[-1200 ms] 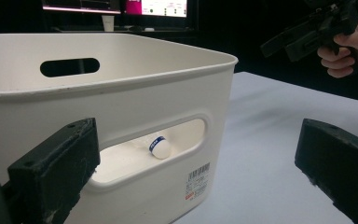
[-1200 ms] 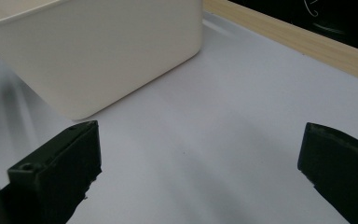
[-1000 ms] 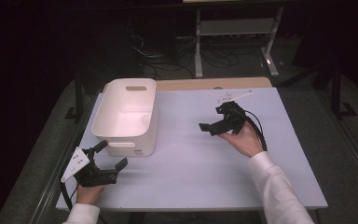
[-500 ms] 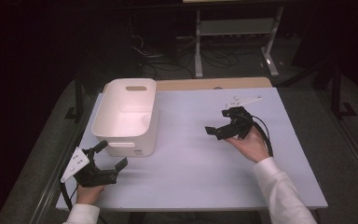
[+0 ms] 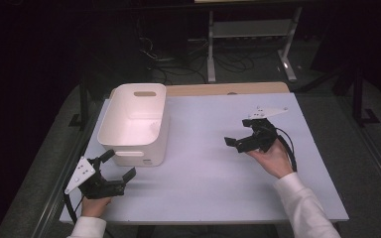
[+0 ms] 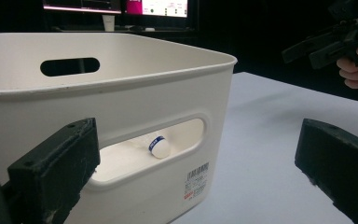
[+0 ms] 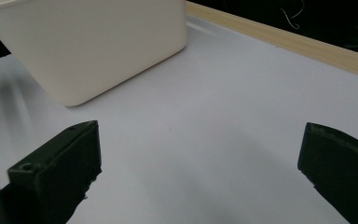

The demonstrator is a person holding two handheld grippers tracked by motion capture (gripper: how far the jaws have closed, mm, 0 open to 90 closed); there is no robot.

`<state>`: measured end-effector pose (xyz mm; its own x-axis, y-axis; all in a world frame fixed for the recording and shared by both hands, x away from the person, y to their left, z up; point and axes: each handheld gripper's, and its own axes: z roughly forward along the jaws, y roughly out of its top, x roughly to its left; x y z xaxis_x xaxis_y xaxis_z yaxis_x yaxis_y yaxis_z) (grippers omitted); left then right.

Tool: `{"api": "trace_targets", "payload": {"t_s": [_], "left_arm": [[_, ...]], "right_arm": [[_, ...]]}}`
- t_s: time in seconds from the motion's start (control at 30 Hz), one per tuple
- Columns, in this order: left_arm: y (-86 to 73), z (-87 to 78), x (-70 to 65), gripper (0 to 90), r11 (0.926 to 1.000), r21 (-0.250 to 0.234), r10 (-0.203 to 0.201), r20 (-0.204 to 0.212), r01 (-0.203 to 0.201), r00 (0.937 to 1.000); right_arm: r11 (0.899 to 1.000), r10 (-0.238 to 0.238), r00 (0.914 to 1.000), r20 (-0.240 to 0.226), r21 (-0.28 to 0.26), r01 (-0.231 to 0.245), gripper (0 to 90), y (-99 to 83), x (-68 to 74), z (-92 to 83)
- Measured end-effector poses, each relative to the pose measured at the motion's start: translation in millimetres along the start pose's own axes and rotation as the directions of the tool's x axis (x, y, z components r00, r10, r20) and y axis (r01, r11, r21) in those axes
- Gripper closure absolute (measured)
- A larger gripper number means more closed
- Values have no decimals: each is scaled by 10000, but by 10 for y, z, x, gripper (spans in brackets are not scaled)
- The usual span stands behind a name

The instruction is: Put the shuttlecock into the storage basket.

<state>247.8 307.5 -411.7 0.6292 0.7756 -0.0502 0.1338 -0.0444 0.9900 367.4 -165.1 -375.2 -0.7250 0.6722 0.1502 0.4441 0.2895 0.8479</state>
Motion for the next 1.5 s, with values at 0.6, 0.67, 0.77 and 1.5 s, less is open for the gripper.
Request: {"api": "trace_targets", "payload": {"t_s": [0.6,0.67,0.77,1.5], "left_arm": [[-1,-11,2,0,9999,60,86,-19,-85,10000],[-1,-11,1,0,9999,54,90,-18,-90,10000],[0,-13,1,0,9999,61,95,-20,-95,10000],[-9,-6,5,0,10000,5,26,8,-26,10000]], "right_arm": [[9990,-168,9992,352,-420,183,0,-202,-19,-152],[9986,-154,9991,403,-492,174,0,-229,-20,-167],[9982,-158,9988,470,-576,185,0,-268,-18,-188],[9961,-45,9974,720,-873,108,0,-583,-51,-353]]}}
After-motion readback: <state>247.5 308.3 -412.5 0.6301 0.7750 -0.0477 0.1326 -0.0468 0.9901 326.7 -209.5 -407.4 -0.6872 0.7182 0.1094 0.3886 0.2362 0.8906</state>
